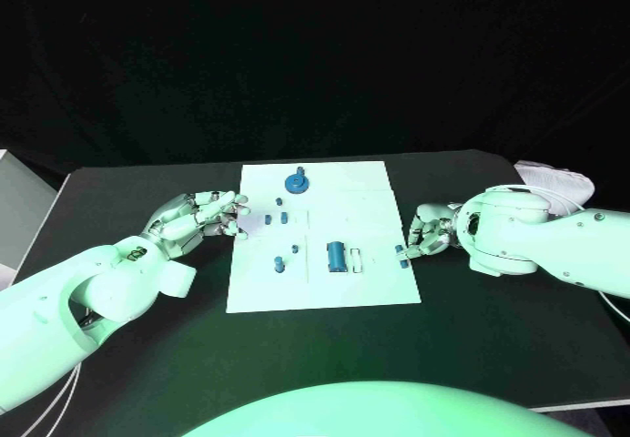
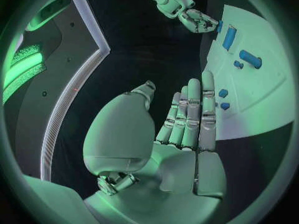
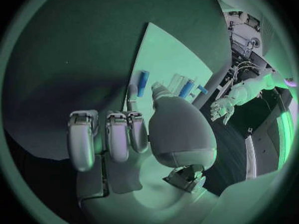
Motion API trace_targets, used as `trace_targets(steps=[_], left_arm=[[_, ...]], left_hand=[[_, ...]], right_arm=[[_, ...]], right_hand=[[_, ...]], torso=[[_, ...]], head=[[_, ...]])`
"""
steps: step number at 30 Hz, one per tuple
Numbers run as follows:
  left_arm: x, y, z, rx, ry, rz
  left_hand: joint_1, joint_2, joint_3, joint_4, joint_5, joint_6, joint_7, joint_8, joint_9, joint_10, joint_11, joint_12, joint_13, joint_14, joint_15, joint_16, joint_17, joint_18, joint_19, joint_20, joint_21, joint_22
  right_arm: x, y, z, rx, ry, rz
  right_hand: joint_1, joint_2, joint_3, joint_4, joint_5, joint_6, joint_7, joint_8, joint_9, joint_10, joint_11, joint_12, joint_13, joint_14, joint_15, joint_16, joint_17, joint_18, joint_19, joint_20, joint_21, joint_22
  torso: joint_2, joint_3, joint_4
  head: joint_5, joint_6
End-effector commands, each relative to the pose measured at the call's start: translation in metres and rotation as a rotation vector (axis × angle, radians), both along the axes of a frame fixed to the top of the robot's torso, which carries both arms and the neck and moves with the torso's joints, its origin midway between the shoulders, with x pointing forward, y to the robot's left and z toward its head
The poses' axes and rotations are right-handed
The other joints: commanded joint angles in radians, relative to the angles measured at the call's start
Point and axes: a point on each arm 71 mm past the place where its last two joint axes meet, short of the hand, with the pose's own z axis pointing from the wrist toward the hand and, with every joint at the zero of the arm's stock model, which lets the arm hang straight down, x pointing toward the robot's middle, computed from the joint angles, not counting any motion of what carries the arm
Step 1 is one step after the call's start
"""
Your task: Assemble the parts on the task board
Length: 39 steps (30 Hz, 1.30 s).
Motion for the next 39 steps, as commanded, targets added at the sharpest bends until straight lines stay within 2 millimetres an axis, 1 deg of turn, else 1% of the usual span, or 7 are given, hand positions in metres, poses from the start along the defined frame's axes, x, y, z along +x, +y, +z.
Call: trace_targets(steps=[1,12,25,32,36,37,39], left_arm=[[-0.001,-0.002,0.001,-0.01,-0.003,-0.018],[-0.001,-0.001,0.001,-0.008,-0.002,-0.018],[-0.001,-0.001,0.001,-0.008,-0.003,-0.018],[-0.001,-0.001,0.001,-0.009,-0.003,-0.019],[-0.001,-0.001,0.001,-0.008,-0.002,-0.018],[-0.001,-0.001,0.001,-0.008,-0.002,-0.018],[-0.001,-0.001,0.001,-0.007,-0.002,-0.018]], left_hand=[[0.003,0.009,-0.006,-0.002,-0.001,-0.006,0.033,0.006,-0.002,-0.008,0.002,0.004,0.002,-0.006,0.002,0.004,0.001,0.013,0.01,0.0,-0.006,-0.002],[0.003,0.009,-0.006,-0.002,-0.001,-0.006,0.033,0.006,-0.002,-0.008,0.002,0.004,0.002,-0.006,0.002,0.004,0.001,0.013,0.01,0.0,-0.006,-0.002],[0.003,0.009,-0.006,-0.002,-0.001,-0.006,0.033,0.006,-0.002,-0.008,0.002,0.004,0.002,-0.006,0.002,0.004,0.001,0.013,0.01,0.0,-0.006,-0.002],[0.003,0.011,-0.012,-0.001,-0.001,-0.008,0.034,0.007,-0.002,-0.01,0.003,0.006,0.002,-0.006,0.002,0.004,0.001,0.013,0.011,0.0,-0.008,-0.003],[0.003,0.011,-0.012,-0.001,-0.001,-0.008,0.034,0.007,-0.002,-0.01,0.003,0.006,0.002,-0.006,0.002,0.004,0.001,0.013,0.011,0.0,-0.008,-0.003],[0.003,0.011,-0.012,-0.001,-0.001,-0.008,0.034,0.007,-0.002,-0.01,0.003,0.006,0.002,-0.006,0.002,0.004,0.001,0.013,0.011,0.0,-0.008,-0.003],[0.003,0.011,-0.012,-0.001,-0.001,-0.008,0.034,0.007,-0.002,-0.01,0.003,0.006,0.002,-0.006,0.002,0.004,0.001,0.013,0.011,0.0,-0.008,-0.003]], right_arm=[[0.001,0.0,0.0,-0.011,-0.023,-0.01],[-0.001,0.002,-0.011,-0.03,-0.017,-0.004],[-0.002,0.011,-0.025,-0.045,-0.022,0.017],[-0.002,0.014,-0.026,-0.036,-0.034,0.016],[-0.002,0.014,-0.025,-0.022,-0.044,0.006],[-0.002,0.014,-0.025,-0.017,-0.046,0.002],[-0.002,0.013,-0.025,-0.003,-0.048,-0.009]], right_hand=[[-0.013,0.002,-0.006,0.001,0.002,0.007,0.001,0.005,0.002,0.09,-0.009,0.002,0.249,0.1,-0.01,0.004,0.245,-0.006,0.102,-0.005,0.004,0.252],[-0.009,0.002,-0.004,-0.002,0.0,0.007,-0.002,0.011,0.006,0.09,-0.011,0.002,0.249,0.1,-0.011,0.004,0.246,-0.006,0.102,-0.007,0.004,0.252],[0.08,-0.002,0.047,-0.009,-0.003,-0.019,-0.003,0.025,0.016,0.089,-0.013,-0.001,0.248,0.1,-0.015,0.003,0.244,-0.005,0.101,-0.012,-0.001,0.251],[0.155,-0.002,0.19,-0.011,-0.003,-0.03,-0.006,0.023,0.002,0.089,-0.016,0.0,0.248,0.1,-0.017,0.003,0.244,-0.006,0.101,-0.015,0.001,0.252],[0.167,-0.039,0.38,-0.03,0.085,-0.042,-0.002,0.027,-0.003,0.088,-0.014,-0.001,0.248,0.1,-0.018,0.003,0.244,-0.005,0.101,-0.017,0.0,0.252],[0.134,-0.075,0.503,-0.06,0.12,-0.048,0.0,0.037,0.004,0.088,-0.005,-0.002,0.248,0.1,-0.016,0.002,0.244,-0.005,0.101,-0.014,-0.001,0.251],[0.095,-0.089,0.588,-0.101,0.132,-0.054,0.003,0.05,0.015,0.089,-0.009,-0.001,0.248,0.1,-0.013,0.003,0.245,-0.005,0.101,-0.012,-0.001,0.251]], torso=[[-0.001,-0.0007,0.0007],[-0.001,-0.0004,-0.0005],[-0.001,0.0,-0.0004],[-0.001,-0.0002,0.0002],[-0.001,-0.0006,-0.0003],[-0.001,-0.0005,-0.0002],[-0.001,-0.0003,0.0002]], head=[[-0.001,-0.001],[-0.002,-0.004],[0.0,-0.007],[-0.002,-0.006],[0.0,-0.006],[0.0,-0.006],[0.001,-0.006]])
